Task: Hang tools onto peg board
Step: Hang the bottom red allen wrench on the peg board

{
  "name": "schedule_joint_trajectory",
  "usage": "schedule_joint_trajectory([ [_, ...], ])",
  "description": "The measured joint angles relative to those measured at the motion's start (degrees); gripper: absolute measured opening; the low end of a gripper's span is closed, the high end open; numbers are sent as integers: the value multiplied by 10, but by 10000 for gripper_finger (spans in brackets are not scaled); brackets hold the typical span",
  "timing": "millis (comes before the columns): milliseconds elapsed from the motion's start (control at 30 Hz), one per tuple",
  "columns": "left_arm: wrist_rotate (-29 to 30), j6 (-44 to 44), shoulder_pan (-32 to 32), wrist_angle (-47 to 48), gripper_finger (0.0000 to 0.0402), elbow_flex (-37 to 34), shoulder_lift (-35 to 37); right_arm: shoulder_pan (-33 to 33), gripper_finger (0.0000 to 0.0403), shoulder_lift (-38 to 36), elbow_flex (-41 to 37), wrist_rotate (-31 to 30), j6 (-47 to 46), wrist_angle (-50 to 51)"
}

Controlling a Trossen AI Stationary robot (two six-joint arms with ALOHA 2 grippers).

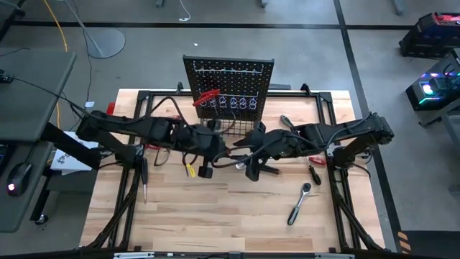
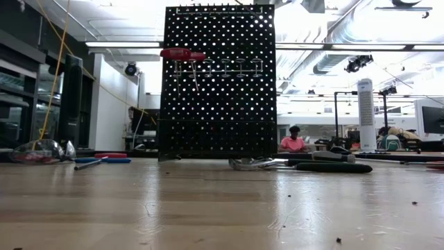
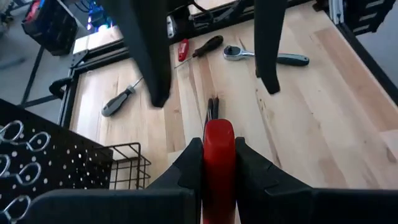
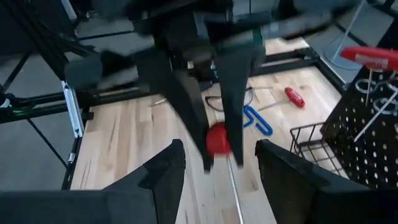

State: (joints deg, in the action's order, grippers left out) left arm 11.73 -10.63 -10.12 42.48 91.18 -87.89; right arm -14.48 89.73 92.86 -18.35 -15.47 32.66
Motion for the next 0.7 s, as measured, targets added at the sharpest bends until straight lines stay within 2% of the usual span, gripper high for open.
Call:
schedule_joint_trajectory([
  [167, 11, 9, -6, 2, 43, 0, -2, 0, 190, 0, 0, -1, 5, 12],
  [300, 26, -16, -8, 41, 43, 0, 5, -2, 190, 0, 0, -1, 3, 43],
  [467, 43, -3, -9, 62, 43, 2, 12, -2, 190, 0, 0, -1, 2, 53],
  [567, 47, -15, -9, 66, 43, 24, 12, -2, 190, 0, 0, -2, 5, 58],
  [700, 131, -30, -8, 111, 43, 70, 13, -2, 190, -1, 0, -35, 2, 80],
])
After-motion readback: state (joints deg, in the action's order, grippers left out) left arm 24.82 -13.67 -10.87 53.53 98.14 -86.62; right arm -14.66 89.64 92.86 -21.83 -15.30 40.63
